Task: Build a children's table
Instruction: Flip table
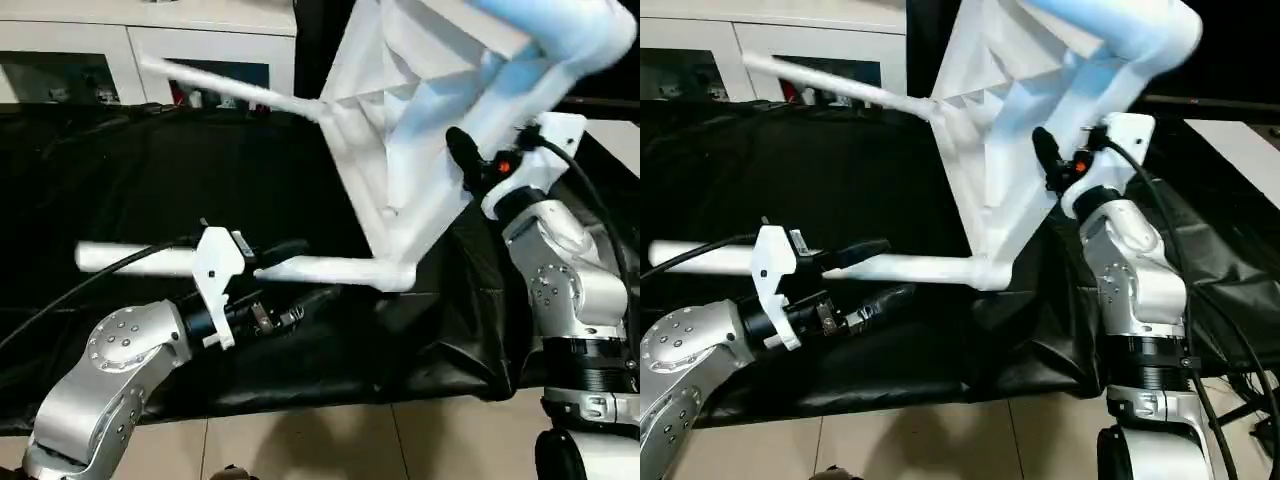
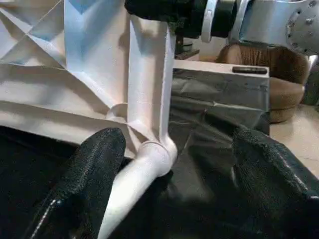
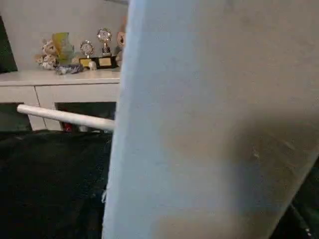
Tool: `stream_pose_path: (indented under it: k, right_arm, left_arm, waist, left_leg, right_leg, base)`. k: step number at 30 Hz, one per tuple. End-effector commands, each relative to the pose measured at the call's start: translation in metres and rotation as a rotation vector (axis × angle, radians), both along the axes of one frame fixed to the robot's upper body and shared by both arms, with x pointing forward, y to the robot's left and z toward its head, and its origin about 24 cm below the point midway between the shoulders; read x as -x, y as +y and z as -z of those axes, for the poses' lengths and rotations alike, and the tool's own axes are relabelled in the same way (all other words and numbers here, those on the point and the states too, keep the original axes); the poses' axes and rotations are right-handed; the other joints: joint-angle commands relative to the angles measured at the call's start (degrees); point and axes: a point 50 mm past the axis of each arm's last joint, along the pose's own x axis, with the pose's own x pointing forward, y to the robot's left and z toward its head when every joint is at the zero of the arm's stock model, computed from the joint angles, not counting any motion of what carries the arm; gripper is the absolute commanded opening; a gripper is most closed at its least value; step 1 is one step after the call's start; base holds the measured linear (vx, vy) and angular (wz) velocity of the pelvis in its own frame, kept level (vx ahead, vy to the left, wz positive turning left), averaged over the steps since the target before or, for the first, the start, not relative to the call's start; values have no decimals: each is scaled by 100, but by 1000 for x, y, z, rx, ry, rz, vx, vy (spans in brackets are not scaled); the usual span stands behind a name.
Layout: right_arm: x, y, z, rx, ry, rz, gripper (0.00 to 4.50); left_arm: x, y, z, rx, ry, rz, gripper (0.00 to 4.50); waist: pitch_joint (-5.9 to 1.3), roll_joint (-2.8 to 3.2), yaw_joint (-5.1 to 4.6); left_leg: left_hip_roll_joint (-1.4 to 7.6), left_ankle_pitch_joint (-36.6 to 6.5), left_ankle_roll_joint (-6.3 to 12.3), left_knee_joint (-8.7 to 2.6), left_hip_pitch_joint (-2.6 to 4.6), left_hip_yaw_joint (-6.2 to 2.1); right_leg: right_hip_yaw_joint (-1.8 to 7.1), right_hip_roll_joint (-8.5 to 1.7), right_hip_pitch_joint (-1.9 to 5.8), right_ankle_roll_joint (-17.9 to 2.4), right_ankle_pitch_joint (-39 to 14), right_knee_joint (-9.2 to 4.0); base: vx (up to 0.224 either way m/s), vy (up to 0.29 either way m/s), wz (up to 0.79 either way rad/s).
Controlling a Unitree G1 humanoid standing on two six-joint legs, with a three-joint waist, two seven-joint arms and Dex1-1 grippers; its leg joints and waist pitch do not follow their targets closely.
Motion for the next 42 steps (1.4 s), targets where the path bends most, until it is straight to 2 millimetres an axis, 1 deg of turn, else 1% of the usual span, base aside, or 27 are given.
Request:
stream_pose_path:
  k: [1, 2, 5, 6, 8, 10, 11, 13, 14, 15, 19, 20, 22, 23, 24, 25, 27, 28, 29, 30, 31, 34, 35, 36, 38, 39, 42]
  right_arm:
    - [0, -11, 9, 101, 47, 81, 200]
    - [-1, -10, 8, 108, 46, 83, 199]
    - [-2, -5, 10, 162, 43, 82, 199]
    - [-3, -3, 11, 171, 44, 79, 199]
    - [-3, -3, 11, 173, 45, 78, 198]
    - [-6, 5, 14, 198, 45, 56, 198]
    - [-10, 12, 14, 204, 46, 38, 197]
    - [-13, 16, 14, 231, 48, 30, 197]
    - [-15, 18, 15, 236, 52, 29, 197]
    - [-16, 19, 15, 236, 53, 29, 197]
    - [-16, 29, 20, 217, 69, -19, 197]
    - [-16, 30, 24, 220, 79, -21, 252]
    - [-17, 33, 32, 229, 106, -24, 265]
    - [-17, 34, 33, 232, 110, -25, 267]
    - [-17, 35, 38, 250, 121, -24, 274]
    - [-17, 36, 40, 265, 127, -17, 292]
    - [-18, 36, 43, 291, 133, 5, 301]
    - [-18, 35, 49, 320, 145, 23, 306]
    - [-17, 34, 51, 329, 150, 27, 306]
    - [-17, 34, 52, 330, 154, 28, 306]
    - [-16, 33, 55, 326, 162, 28, 306]
    - [-15, 32, 63, 318, 174, 23, 306]
    - [-15, 33, 65, 303, 173, 18, 306]
    - [-15, 33, 65, 302, 172, 17, 306]
    - [-17, 34, 65, 295, 155, 3, 306]
    - [-18, 34, 66, 299, 144, -3, 289]
    - [-18, 34, 67, 302, 144, -4, 269]
  left_arm:
    - [-4, -3, -7, -13, -44, -4, 393]
    - [-5, -3, -7, -21, -50, -6, 393]
    - [-11, -3, -7, -67, -82, -38, 393]
    - [-12, -3, -7, -76, -90, -46, 393]
    - [-13, -3, -7, -78, -92, -48, 393]
    - [-17, -4, -6, -127, -119, -67, 393]
    - [-20, -4, -7, -153, -135, -72, 393]
    - [-22, -4, -8, -159, -149, -79, 393]
    - [-23, -4, -9, -167, -159, -80, 393]
    - [-24, -5, -10, -172, -165, -81, 393]
    - [-27, -5, -10, -219, -202, -89, 393]
    - [-27, -5, -11, -238, -222, -84, 393]
    - [-27, -7, -12, -259, -251, -59, 393]
    - [-27, -7, -12, -262, -259, -55, 393]
    - [-27, -8, -15, -274, -294, -48, 393]
    - [-27, -9, -18, -285, -329, -46, 393]
    - [-27, -11, -24, -288, -390, -48, 393]
    - [-28, -13, -36, -263, -471, -67, 393]
    - [-28, -13, -40, -258, -495, -61, 393]
    - [-28, -14, -42, -260, -511, -61, 393]
    - [-29, -13, -47, -272, -552, -68, 393]
    - [-34, -10, -61, -277, -629, -125, 393]
    - [-35, -9, -68, -265, -672, -145, 393]
    - [-35, -9, -69, -265, -678, -146, 393]
    - [-36, -6, -79, -280, -778, -174, 393]
    - [-37, -2, -87, -297, -865, -214, 393]
    - [-37, 2, -95, -310, -960, -274, 393]
  waist:
    - [-292, 58, -57]
    - [-289, 47, -57]
    - [-288, 46, -62]
    - [-287, 55, -67]
    - [-293, 53, -69]
    - [-299, 67, -68]
    - [-299, 51, -93]
    - [-296, 45, -109]
    - [-297, 18, -115]
    - [-296, 36, -120]
    - [-304, -11, -151]
    - [-304, 0, -152]
    - [-303, -21, -173]
    - [-302, -6, -189]
    - [-310, -13, -198]
    - [-317, -48, -200]
    - [-330, -49, -183]
    - [-346, -67, -180]
    - [-375, -74, -162]
    - [-378, -64, -151]
    - [-362, -78, -159]
    - [-353, -87, -164]
    - [-346, -80, -164]
    - [-342, -77, -160]
    - [-345, -71, -157]
    - [-346, -75, -161]
    - [-344, -78, -163]
  left_leg:
    - [265, -1093, -399, -415, 134, -116]
    - [263, -1151, -409, -413, 142, -112]
    - [262, -1192, -435, -415, 121, -121]
    - [260, -1228, -442, -412, 130, -117]
    - [261, -1251, -458, -417, 127, -127]
    - [267, -1254, -465, -416, 130, -132]
    - [259, -1309, -471, -420, 118, -136]
    - [262, -1370, -489, -424, 114, -143]
    - [263, -1373, -486, -420, 110, -141]
    - [266, -1396, -480, -419, 117, -143]
    - [271, -1335, -426, -418, 111, -141]
    - [273, -1337, -416, -420, 107, -147]
    - [271, -1405, -440, -427, 111, -150]
    - [274, -1478, -475, -433, 116, -154]
    - [274, -1500, -485, -430, 108, -155]
    - [279, -1485, -484, -428, 100, -158]
    - [282, -1298, -460, -411, 96, -150]
    - [280, -1118, -424, -392, 91, -138]
    - [273, -809, -366, -361, 81, -126]
    - [270, -656, -329, -352, 74, -123]
    - [262, -522, -263, -350, 57, -116]
    - [266, -578, -218, -343, 51, -110]
    - [274, -704, -238, -345, 58, -110]
    - [279, -741, -250, -349, 62, -111]
    - [286, -818, -266, -352, 61, -119]
    - [287, -813, -270, -353, 58, -121]
    - [292, -824, -258, -347, 54, -125]
  right_leg:
    - [246, -257, 122, -609, -669, -442]
    - [250, -257, 110, -608, -717, -450]
    - [254, -269, 124, -577, -818, -453]
    - [257, -261, 108, -541, -851, -467]
    - [256, -266, 113, -526, -889, -458]
    - [255, -263, 105, -550, -795, -456]
    - [249, -263, 112, -578, -839, -449]
    - [246, -272, 115, -623, -917, -449]
    - [246, -274, 116, -636, -929, -451]
    - [251, -282, 111, -646, -947, -452]
    - [249, -279, 108, -663, -815, -442]
    - [250, -283, 107, -651, -820, -446]
    - [247, -282, 95, -630, -922, -450]
    - [244, -283, 86, -660, -969, -452]
    - [244, -290, 92, -678, -968, -457]
    - [239, -293, 100, -684, -954, -458]
    - [243, -296, 106, -732, -675, -425]
    - [244, -293, 120, -773, -422, -396]
    - [244, -289, 144, -820, -26, -355]
    - [245, -290, 148, -852, 197, -330]
    - [239, -269, 154, -880, 412, -319]
    - [240, -281, 162, -892, 335, -324]
    - [242, -296, 154, -910, 127, -341]
    - [242, -301, 151, -913, 68, -347]
    - [238, -301, 148, -904, -24, -349]
    - [238, -300, 152, -904, -12, -345]
    - [238, -298, 149, -882, -18, -348]
  base:
    - [0, 0, 0]
    - [0, 0, 0]
    - [0, 0, 0]
    - [0, 0, 0]
    - [0, 0, 0]
    - [0, 0, 0]
    - [0, 0, 0]
    - [0, 0, 0]
    - [0, 0, 0]
    - [0, 0, 0]
    - [0, 0, 0]
    - [0, 0, 0]
    - [0, 0, 0]
    - [0, 0, 0]
    - [0, 0, 0]
    - [0, 0, 0]
    - [0, 0, 0]
    - [0, 0, 0]
    - [0, 0, 0]
    - [0, 0, 0]
    - [0, 0, 0]
    - [0, 0, 0]
    - [0, 0, 0]
    - [0, 0, 0]
    - [0, 0, 0]
    - [0, 0, 0]
    - [0, 0, 0]
